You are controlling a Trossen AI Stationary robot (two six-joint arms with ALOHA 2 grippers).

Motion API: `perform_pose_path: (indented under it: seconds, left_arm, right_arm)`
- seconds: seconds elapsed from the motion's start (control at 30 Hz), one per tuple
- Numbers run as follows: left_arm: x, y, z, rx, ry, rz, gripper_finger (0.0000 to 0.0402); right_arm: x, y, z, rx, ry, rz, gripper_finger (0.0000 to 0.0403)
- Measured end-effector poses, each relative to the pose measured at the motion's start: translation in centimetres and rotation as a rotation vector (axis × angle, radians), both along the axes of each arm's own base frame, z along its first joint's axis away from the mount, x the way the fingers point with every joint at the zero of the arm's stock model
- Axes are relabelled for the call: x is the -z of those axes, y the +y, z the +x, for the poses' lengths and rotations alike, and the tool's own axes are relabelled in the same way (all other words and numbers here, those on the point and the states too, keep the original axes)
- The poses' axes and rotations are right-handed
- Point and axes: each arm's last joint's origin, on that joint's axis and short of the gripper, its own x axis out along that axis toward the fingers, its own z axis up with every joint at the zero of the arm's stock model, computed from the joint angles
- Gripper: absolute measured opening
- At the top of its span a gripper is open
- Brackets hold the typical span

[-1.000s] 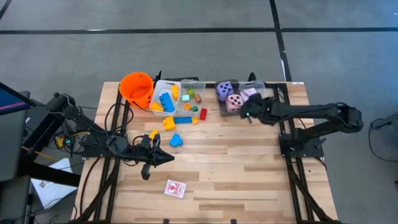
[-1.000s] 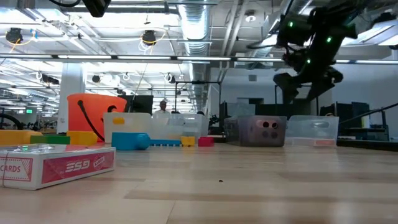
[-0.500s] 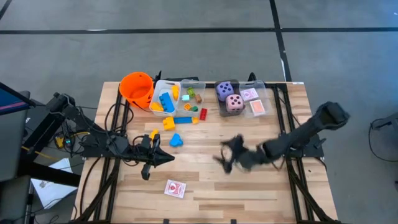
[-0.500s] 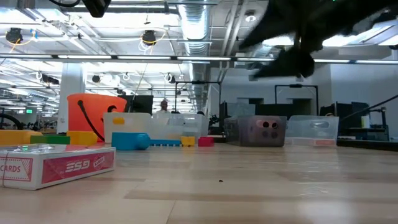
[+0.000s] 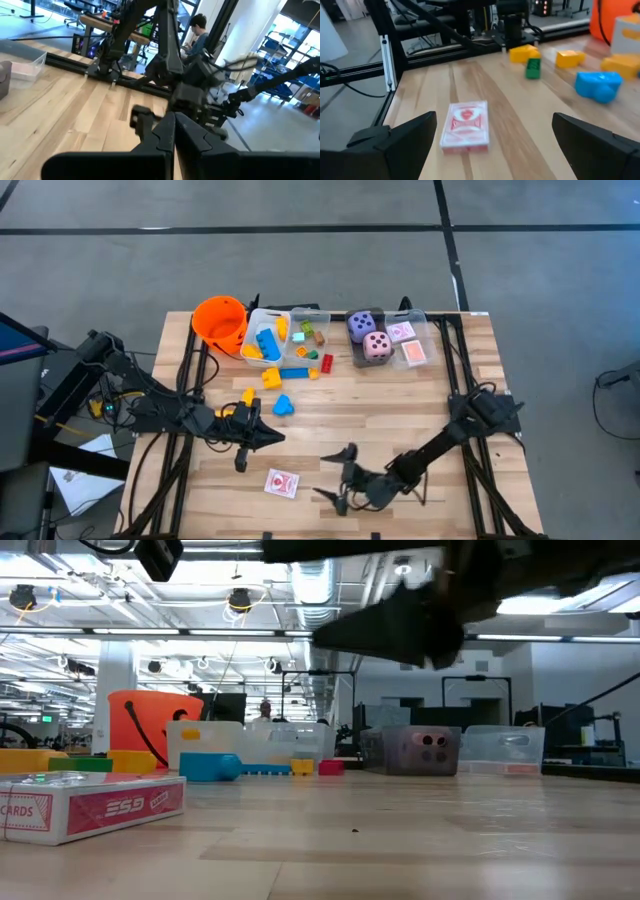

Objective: Pick & Place Toys
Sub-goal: Put the red deck of cards into the right transparent bin

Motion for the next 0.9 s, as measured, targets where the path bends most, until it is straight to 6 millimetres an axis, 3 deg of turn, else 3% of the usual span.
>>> perform_pose_path:
  seconds: [0.23, 0.43, 0.9]
  left_arm:
    - [-0.2, 0.0, 0.0, 0.000, -0.020, -0.010, 0.0000]
    - [-0.2, 0.0, 0.0, 0.000, -0.020, -0.012, 0.0000]
    - [-0.2, 0.0, 0.0, 0.000, -0.020, -0.013, 0.0000]
  right_arm:
    - [-0.3, 1.7, 3.2, -0.010, 0.007, -0.086, 0.0389]
    - [-0.4, 1.7, 3.9, -0.007, 0.100, -0.084, 0.0389]
    - [-0.2, 1.1, 4.5, -0.058, 0.128, -0.047, 0.0399]
